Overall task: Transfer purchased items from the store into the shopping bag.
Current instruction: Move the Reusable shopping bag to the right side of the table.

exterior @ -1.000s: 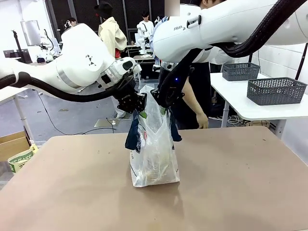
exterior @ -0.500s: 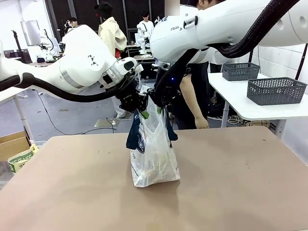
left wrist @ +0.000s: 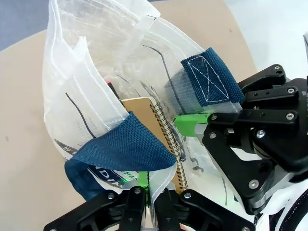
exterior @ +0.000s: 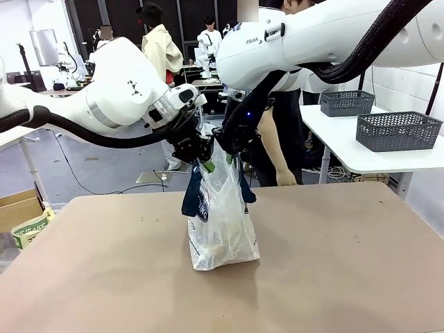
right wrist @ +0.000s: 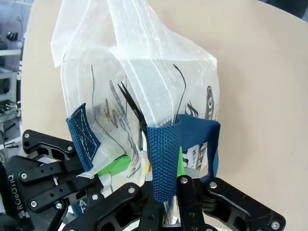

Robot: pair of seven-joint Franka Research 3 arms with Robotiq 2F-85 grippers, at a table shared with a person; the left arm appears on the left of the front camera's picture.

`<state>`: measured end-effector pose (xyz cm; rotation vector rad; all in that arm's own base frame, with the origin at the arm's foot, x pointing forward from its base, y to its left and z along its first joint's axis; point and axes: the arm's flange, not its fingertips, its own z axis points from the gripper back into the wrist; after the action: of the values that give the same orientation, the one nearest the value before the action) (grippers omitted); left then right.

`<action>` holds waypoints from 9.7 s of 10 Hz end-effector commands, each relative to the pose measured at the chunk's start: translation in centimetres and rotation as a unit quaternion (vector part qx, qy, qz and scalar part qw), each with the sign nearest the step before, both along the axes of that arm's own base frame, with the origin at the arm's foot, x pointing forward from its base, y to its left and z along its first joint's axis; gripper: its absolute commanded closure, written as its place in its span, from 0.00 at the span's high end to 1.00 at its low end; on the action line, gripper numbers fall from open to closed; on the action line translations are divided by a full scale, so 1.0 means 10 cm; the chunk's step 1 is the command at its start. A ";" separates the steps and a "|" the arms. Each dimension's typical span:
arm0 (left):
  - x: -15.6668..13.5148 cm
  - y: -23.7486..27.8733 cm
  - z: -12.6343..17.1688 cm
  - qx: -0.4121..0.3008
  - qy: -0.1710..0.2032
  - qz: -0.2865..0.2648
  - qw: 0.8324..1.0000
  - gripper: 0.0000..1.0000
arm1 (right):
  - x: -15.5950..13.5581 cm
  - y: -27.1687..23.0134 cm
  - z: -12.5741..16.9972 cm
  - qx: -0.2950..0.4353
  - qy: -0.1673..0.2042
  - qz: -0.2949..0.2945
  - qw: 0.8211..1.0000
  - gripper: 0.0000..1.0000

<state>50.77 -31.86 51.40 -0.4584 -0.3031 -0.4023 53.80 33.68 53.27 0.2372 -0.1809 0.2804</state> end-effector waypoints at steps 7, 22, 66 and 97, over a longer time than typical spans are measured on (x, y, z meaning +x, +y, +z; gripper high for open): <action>0.04 -0.08 0.06 -0.024 -0.001 -0.037 0.999 0.00 | 0.05 0.11 -0.03 0.019 -0.009 -0.014 1.000 0.00; -0.12 -0.13 0.19 -0.062 -0.020 -0.103 0.993 1.00 | 0.09 0.11 0.00 0.034 -0.005 -0.008 0.999 1.00; -0.31 0.36 0.45 -0.030 -0.044 -0.034 0.998 1.00 | 0.28 -0.23 0.22 0.024 -0.023 0.018 0.999 1.00; -0.30 -0.31 0.10 -0.037 -0.017 -0.066 0.997 1.00 | 0.25 0.37 -0.08 0.067 0.041 -0.195 0.978 0.00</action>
<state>48.12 -33.95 52.62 -0.5798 -0.3095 -0.5513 56.59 36.57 52.65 0.3213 -0.1476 -0.1217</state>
